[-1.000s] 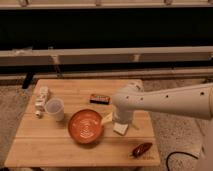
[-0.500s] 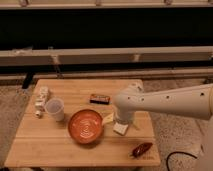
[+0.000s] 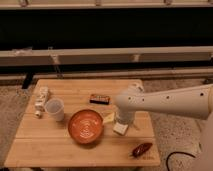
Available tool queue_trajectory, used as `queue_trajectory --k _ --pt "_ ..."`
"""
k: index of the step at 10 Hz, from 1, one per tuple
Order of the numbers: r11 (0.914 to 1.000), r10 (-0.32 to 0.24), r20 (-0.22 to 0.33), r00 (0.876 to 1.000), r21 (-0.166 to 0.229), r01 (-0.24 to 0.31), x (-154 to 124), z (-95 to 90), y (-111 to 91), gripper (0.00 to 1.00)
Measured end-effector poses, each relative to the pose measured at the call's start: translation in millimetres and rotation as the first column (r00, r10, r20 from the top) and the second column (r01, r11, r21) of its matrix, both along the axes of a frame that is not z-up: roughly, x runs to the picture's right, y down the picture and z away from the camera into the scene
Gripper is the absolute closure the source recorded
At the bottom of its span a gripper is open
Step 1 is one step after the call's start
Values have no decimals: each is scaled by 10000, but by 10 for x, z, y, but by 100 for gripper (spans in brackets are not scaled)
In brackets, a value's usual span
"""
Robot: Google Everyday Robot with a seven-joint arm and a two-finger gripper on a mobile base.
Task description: Place the white sponge in the ceramic bowl
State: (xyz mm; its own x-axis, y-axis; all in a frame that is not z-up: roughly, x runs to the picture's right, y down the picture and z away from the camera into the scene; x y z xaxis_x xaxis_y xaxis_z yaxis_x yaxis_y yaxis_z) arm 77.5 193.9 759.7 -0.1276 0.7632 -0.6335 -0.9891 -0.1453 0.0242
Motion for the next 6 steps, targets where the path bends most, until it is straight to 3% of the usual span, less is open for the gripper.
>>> queue_trajectory --k 6 --pt "10000 69 -41 10000 47 -69 32 96 6 0"
